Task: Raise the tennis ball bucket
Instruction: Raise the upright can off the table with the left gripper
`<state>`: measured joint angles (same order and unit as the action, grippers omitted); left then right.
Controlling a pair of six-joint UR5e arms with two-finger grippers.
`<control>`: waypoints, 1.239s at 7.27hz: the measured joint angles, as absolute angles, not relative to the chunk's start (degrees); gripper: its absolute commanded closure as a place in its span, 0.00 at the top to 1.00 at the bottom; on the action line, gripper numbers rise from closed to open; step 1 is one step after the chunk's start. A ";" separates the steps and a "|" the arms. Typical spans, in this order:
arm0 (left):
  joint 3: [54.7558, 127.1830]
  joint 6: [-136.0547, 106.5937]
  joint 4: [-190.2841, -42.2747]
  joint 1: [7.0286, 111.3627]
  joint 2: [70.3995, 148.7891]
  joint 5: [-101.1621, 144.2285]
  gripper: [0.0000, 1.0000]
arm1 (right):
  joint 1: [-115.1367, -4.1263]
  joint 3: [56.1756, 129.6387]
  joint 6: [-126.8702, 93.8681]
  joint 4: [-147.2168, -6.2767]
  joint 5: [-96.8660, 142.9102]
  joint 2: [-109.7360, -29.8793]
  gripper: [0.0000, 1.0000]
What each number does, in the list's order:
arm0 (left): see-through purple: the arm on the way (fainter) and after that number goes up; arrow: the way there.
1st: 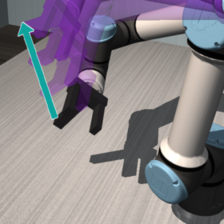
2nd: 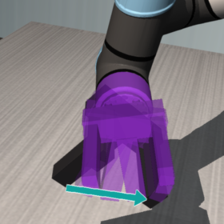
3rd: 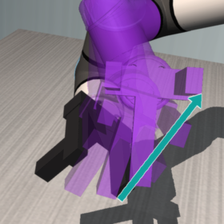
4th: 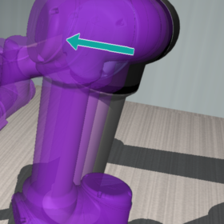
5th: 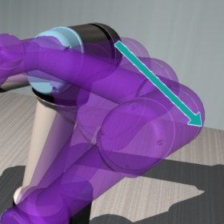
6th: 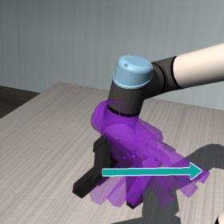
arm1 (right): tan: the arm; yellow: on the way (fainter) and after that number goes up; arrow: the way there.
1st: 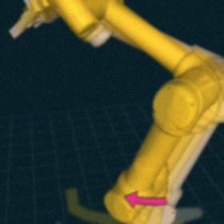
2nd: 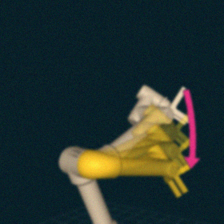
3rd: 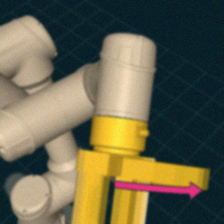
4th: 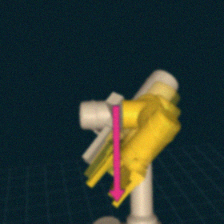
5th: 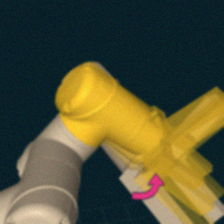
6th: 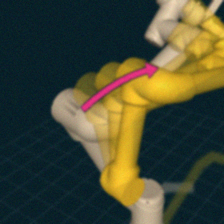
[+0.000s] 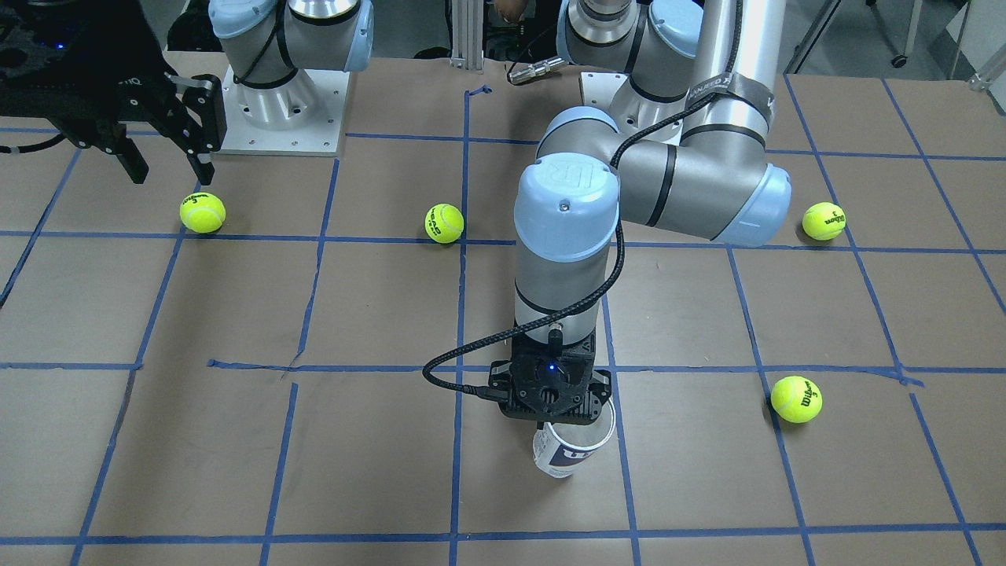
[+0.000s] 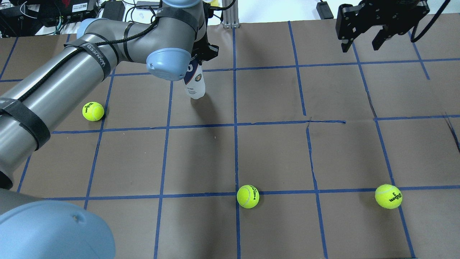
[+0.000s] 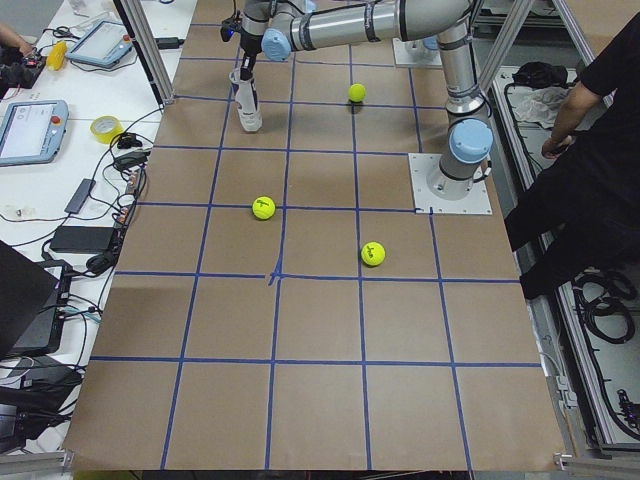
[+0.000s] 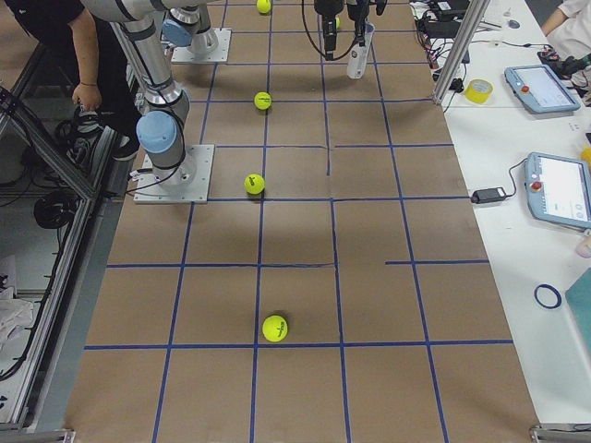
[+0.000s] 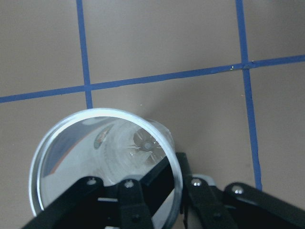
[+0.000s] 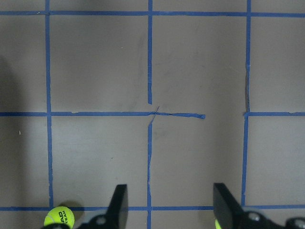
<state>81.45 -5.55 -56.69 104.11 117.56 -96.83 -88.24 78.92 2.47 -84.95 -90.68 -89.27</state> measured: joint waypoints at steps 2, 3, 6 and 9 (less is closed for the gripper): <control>81.72 -5.62 -57.17 104.44 117.73 -95.87 0.50 | -88.24 78.92 1.34 -84.91 -89.50 -89.26 1.00; 81.74 -5.69 -57.83 104.50 117.65 -95.25 0.99 | -88.24 78.93 0.90 -84.86 -89.05 -89.25 1.00; 81.21 -6.24 -60.59 104.53 115.97 -92.96 1.00 | -88.24 78.93 0.54 -84.79 -88.60 -89.29 1.00; 74.45 -8.75 -74.58 104.14 111.70 -92.07 1.00 | -88.24 78.92 0.49 -84.73 -87.95 -89.30 1.00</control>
<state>74.45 -8.75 -74.58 104.14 111.70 -92.07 -88.24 78.92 0.49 -84.73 -87.95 -89.30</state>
